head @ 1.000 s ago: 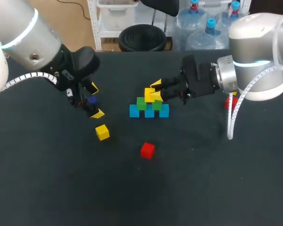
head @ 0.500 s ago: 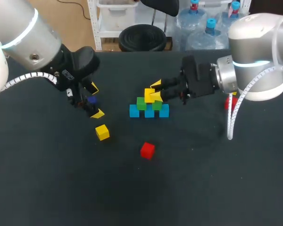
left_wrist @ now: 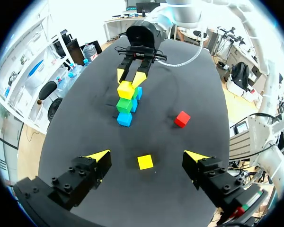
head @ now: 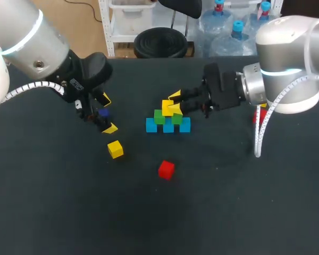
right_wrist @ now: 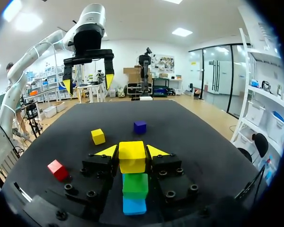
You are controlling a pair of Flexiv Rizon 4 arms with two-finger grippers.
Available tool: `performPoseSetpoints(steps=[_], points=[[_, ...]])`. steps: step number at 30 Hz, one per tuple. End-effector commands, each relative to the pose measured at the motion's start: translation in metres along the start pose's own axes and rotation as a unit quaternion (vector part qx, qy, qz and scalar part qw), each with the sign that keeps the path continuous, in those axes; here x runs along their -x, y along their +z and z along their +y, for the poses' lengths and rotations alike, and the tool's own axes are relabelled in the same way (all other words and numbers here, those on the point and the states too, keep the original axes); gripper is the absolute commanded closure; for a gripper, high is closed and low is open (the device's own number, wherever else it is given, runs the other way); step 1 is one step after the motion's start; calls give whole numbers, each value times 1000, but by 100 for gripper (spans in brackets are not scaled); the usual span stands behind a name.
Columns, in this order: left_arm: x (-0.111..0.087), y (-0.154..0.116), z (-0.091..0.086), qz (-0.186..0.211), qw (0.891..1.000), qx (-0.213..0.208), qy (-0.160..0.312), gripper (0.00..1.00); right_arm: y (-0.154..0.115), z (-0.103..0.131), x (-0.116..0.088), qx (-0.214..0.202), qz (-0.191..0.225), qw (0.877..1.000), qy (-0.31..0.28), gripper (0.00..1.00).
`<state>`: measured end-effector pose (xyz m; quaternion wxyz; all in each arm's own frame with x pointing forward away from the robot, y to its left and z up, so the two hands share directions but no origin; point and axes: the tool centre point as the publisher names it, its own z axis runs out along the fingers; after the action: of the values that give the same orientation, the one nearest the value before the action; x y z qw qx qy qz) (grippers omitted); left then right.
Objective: Place the blue cubes, place green cubes on the blue cubes, place the yellow cubes on the green cubes, then place the red cubes on the yellow cubes, and place purple cube on the red cubes.
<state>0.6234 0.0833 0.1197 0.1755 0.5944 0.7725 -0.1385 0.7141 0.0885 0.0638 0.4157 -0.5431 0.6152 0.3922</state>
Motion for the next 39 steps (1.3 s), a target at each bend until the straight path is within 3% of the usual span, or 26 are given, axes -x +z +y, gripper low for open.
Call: performPoseSetpoints(steps=[1,39], points=[[0,0,0,1,1000,0,0,0,1,-2,-1,1,-1,1000,0,100],[0,0,0,1,1000,0,0,0,1,-7,-4,2,2,1000,5,100]])
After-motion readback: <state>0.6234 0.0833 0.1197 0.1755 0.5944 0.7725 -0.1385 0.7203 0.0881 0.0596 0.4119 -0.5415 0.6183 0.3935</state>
